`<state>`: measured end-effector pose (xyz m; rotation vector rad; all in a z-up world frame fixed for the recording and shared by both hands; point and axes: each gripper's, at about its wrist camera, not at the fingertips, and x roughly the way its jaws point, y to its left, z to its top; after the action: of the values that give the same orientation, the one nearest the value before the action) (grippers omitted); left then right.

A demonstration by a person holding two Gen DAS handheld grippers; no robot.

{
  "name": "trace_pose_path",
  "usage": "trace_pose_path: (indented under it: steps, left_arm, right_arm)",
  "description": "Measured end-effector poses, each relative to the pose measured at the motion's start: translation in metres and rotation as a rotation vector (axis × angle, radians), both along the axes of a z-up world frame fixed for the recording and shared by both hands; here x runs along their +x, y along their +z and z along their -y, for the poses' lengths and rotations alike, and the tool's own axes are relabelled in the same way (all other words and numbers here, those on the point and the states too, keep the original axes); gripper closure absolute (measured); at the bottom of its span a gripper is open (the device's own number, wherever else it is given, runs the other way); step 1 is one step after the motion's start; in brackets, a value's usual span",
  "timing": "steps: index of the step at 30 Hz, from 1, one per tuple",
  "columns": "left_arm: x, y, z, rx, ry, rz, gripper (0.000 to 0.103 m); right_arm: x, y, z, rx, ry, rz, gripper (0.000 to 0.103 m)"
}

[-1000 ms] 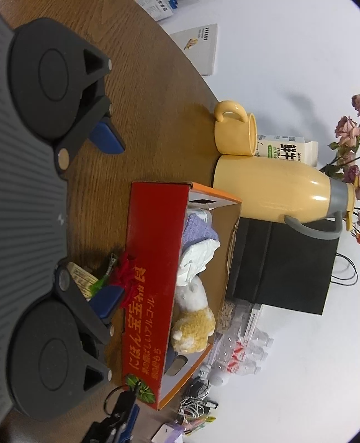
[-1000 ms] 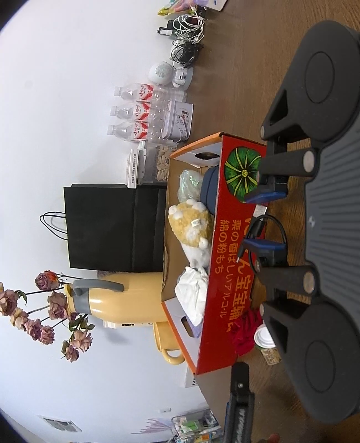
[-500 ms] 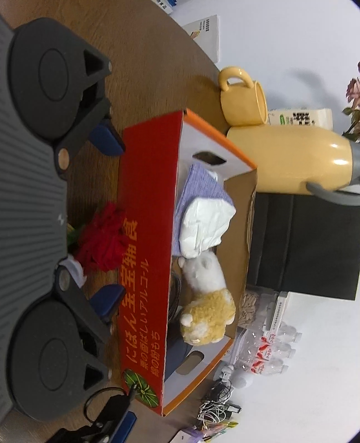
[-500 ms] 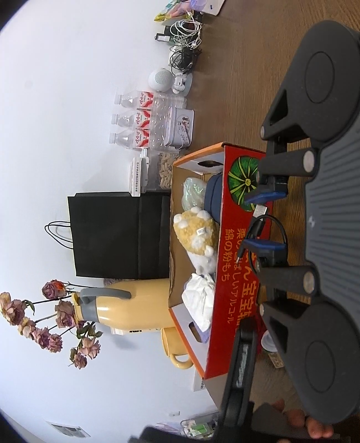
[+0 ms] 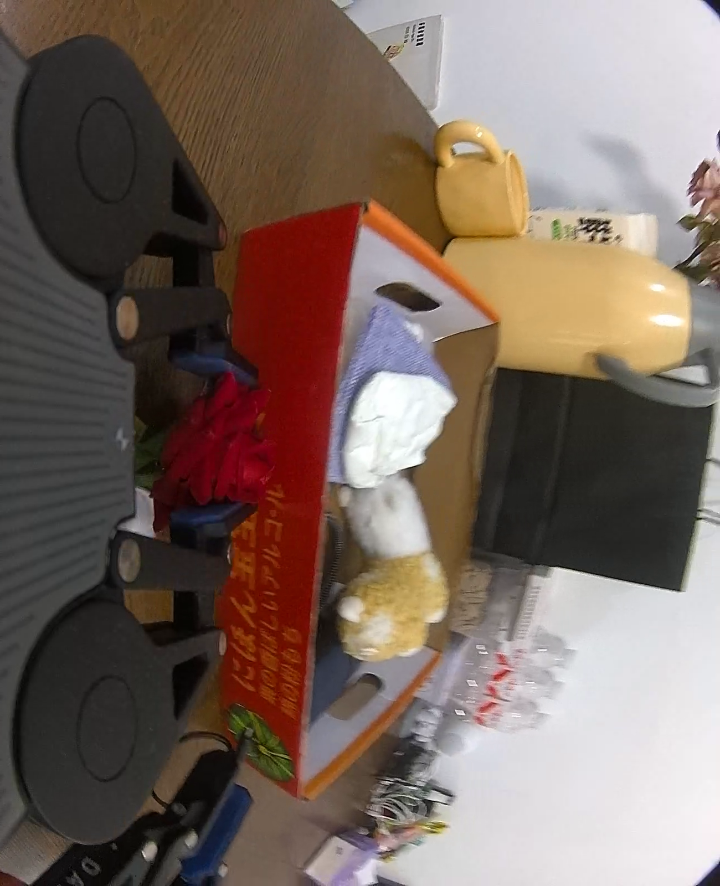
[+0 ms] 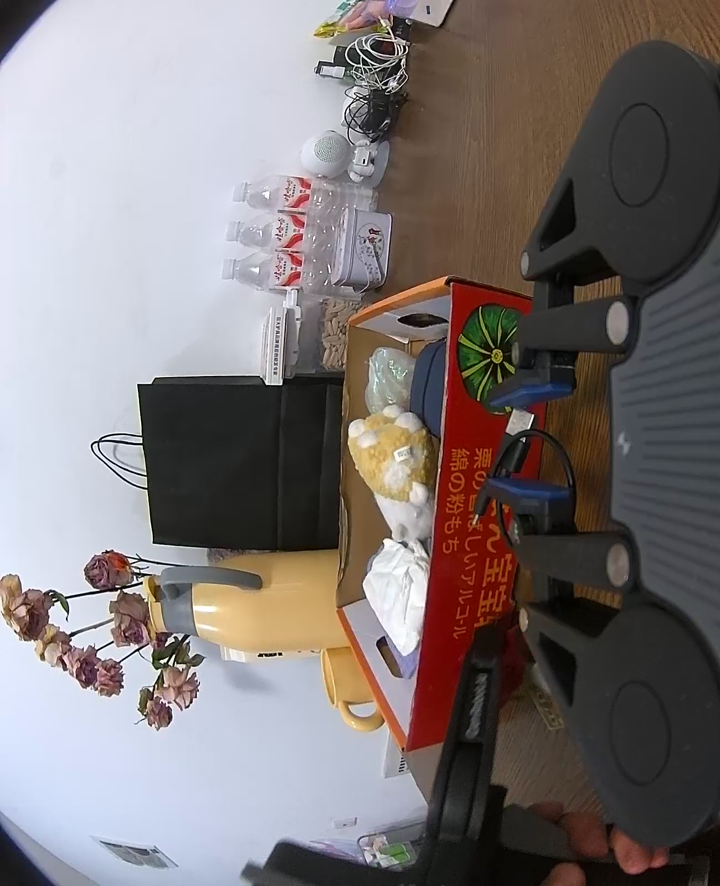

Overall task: Organize objects
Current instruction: 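Grasp the black cable with the right gripper while the left grasps the red rose, then carry cable and red rose into the box and open both grippers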

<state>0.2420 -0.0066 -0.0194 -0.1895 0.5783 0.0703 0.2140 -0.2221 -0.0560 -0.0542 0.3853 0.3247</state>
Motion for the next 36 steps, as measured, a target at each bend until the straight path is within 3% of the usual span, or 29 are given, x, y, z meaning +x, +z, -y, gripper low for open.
trace_pose_path:
  steps: [6,19,29,36]
  left_arm:
    - [-0.022,0.015,-0.004,-0.012,0.017,0.121,0.059]
    - [-0.036,0.026,0.003,0.003,-0.026,0.178,0.059]
    - [-0.014,0.059,0.006,0.054,-0.051,0.235,0.059]
    - [0.017,0.063,0.006,0.054,-0.046,0.232,0.058]
  right_arm:
    - [0.0,0.0,0.001,0.0,-0.001,0.003,0.076]
    - [-0.004,0.005,0.0,0.008,0.008,0.04,0.076]
    - [0.013,0.035,-0.015,-0.056,0.035,0.12,0.076]
    - [0.05,0.051,-0.022,-0.08,0.01,0.146,0.076]
